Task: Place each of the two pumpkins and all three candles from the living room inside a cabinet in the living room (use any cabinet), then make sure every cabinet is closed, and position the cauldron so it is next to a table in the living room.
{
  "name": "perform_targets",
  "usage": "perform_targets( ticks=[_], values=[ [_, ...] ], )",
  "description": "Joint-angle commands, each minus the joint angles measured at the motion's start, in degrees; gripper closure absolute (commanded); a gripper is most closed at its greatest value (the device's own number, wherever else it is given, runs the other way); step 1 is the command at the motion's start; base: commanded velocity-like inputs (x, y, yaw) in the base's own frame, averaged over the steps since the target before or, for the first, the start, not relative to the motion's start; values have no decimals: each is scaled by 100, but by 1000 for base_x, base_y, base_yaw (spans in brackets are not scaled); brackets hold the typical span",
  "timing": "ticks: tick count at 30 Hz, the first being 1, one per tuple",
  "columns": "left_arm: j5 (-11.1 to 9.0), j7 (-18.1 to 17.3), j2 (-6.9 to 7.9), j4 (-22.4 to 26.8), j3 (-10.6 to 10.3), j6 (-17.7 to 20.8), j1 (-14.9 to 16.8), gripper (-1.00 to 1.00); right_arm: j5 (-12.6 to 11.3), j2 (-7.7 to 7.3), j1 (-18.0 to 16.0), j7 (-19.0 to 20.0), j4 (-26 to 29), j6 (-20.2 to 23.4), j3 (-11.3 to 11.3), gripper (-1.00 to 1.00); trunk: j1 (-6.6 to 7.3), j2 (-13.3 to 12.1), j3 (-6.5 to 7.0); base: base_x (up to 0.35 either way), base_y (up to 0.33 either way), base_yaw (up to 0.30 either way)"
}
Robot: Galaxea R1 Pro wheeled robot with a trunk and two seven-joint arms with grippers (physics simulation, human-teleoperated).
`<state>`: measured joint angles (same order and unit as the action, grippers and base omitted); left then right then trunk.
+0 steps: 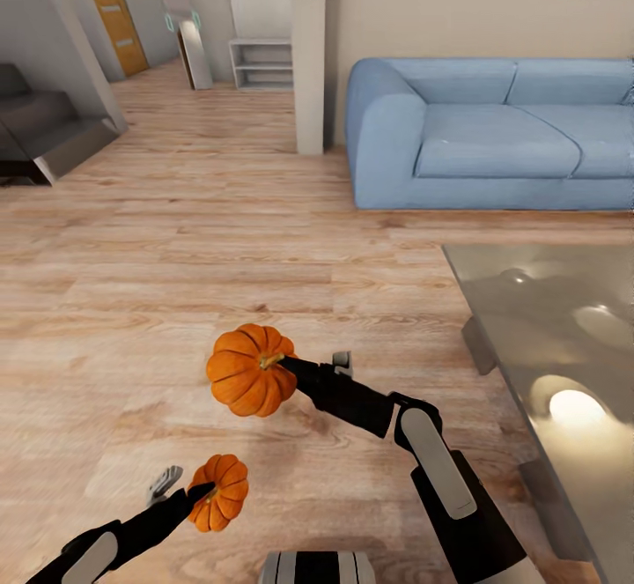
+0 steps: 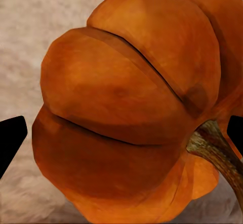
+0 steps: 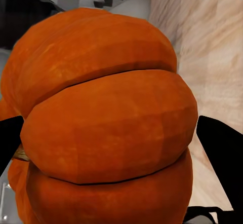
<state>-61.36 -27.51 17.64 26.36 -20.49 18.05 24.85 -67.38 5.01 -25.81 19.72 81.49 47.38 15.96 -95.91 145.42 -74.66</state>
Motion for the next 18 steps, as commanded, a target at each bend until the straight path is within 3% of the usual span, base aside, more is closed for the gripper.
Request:
perform_targets(
  ticks=[1,5,8,10,13,15,18],
  values=[
    [-71,-2,49,1,-18,34,2,100,14,-5,-3,14,-22,23,-6,100,3,0,19,0,0,0],
    [-113,36,275,1,40,43,7,100,13,-50,-3,14,-90,25,-5,100,14,-5,107,0,0,0],
    [-130,63,615,6,447,71,10,100,14,-64,-3,14,-125,26,-5,100,21,-9,174,0,0,0],
    [-126,72,837,28,856,102,11,100,12,-62,-3,14,-131,26,0,100,27,-12,218,0,0,0],
    [-134,58,1115,48,1207,121,11,100,93,-63,-3,13,-133,26,3,100,34,-16,285,0,0,0],
    [-136,54,1190,53,1350,126,11,100,171,-62,-3,14,-134,26,3,100,39,-19,329,0,0,0],
    [-109,71,1187,50,1453,127,11,100,226,-62,-3,14,-134,26,3,100,47,-23,395,0,0,0]
  ],
)
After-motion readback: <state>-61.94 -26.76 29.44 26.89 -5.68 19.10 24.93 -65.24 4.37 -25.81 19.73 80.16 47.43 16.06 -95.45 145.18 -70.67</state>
